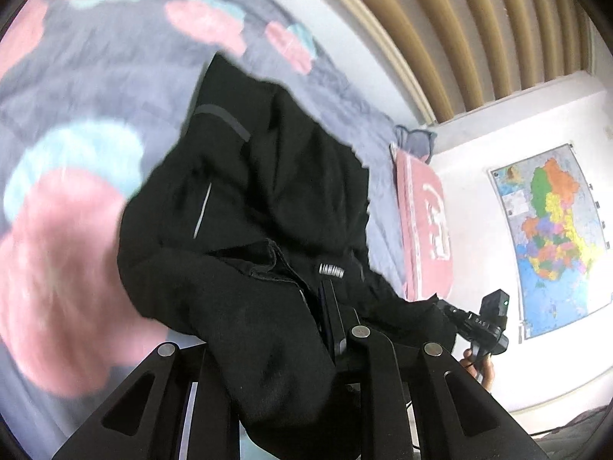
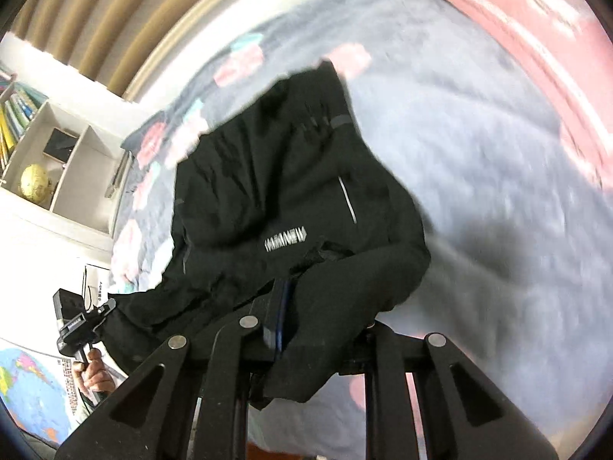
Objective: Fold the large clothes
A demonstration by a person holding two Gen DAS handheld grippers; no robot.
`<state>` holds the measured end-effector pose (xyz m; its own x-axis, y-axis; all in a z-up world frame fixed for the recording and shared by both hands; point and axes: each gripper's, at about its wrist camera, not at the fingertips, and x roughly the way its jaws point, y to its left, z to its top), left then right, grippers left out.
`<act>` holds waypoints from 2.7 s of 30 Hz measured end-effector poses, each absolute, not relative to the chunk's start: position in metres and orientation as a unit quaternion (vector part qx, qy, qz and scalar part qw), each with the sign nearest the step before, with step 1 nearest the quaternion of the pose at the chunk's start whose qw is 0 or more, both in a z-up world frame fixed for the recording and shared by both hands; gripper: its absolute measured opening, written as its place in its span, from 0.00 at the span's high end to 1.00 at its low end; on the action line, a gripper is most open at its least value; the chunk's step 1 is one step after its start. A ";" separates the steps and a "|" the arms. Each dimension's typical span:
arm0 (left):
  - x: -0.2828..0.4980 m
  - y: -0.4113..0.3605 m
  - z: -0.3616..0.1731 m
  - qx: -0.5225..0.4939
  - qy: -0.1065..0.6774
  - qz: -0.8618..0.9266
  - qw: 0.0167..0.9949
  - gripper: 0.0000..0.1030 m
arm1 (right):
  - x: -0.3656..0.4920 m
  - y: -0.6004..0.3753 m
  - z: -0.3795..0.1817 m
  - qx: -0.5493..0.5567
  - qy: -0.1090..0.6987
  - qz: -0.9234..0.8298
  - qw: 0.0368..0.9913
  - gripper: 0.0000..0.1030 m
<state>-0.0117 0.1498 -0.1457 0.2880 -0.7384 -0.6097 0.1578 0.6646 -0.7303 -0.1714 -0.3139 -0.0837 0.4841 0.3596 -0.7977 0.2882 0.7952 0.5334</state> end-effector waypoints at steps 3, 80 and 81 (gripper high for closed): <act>0.013 0.146 -0.123 -0.279 0.498 -0.301 0.764 0.81 | -0.144 -0.322 -0.066 0.303 0.493 0.030 0.815 0.80; 0.358 0.080 -0.215 -0.153 0.538 -0.183 0.808 0.88 | 0.192 -0.367 -0.207 0.106 0.558 -0.017 0.823 0.85; 0.352 0.082 -0.204 -0.149 0.526 -0.181 0.818 0.89 | 0.186 -0.365 -0.193 0.094 0.545 -0.024 0.833 0.85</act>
